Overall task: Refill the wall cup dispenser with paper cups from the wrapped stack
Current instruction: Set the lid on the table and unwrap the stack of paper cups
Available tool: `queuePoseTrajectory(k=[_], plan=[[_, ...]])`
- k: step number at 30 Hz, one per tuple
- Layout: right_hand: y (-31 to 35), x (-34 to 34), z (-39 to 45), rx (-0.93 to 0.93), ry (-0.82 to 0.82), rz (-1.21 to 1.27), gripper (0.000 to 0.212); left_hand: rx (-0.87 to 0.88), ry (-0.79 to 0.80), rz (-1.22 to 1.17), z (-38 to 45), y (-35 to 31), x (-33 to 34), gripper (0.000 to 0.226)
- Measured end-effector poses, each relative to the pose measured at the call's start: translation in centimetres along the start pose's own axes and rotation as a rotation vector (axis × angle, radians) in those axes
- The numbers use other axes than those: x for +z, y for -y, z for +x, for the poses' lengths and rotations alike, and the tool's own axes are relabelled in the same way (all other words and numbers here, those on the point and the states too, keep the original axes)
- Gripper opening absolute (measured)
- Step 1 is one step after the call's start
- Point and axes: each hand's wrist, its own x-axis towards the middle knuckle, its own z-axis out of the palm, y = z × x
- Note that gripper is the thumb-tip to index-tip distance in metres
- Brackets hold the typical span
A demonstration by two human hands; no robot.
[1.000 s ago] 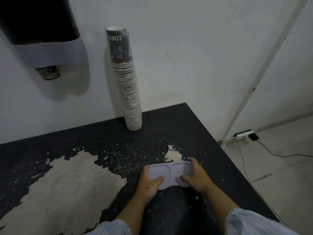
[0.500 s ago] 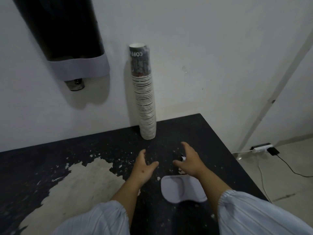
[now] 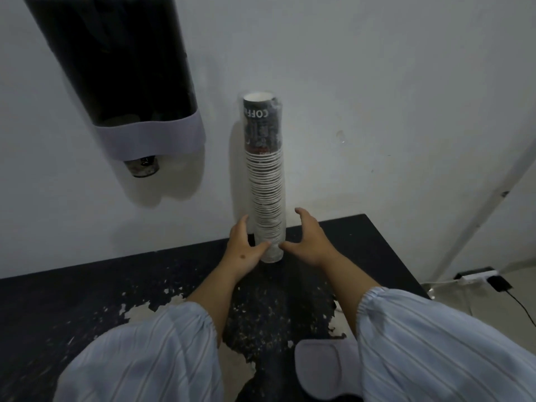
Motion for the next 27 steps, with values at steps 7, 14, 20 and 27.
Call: queuePoseTrajectory(k=[7, 14, 20, 27], plan=[[1.8, 0.0, 3.0, -0.065, -0.021, 0.104, 0.076, 0.076, 0.014, -0.08, 3.9, 0.2, 0.3, 0.084], [-0.1, 2.8, 6.2, -0.132, -0.022, 0.275, 0.068, 0.059, 0.072, -0.188, 6.2, 1.8, 0.8, 0.078], [-1.1, 4.5, 7.1, -0.181, -0.052, 0.331, 0.062, 0.075, 0.088, -0.271, 6.8, 2.1, 1.4, 0.069], [-1.7, 4.0, 5.7, -0.199, -0.028, 0.381, 0.062, 0.08, 0.104, -0.212, 5.7, 2.2, 1.6, 0.079]])
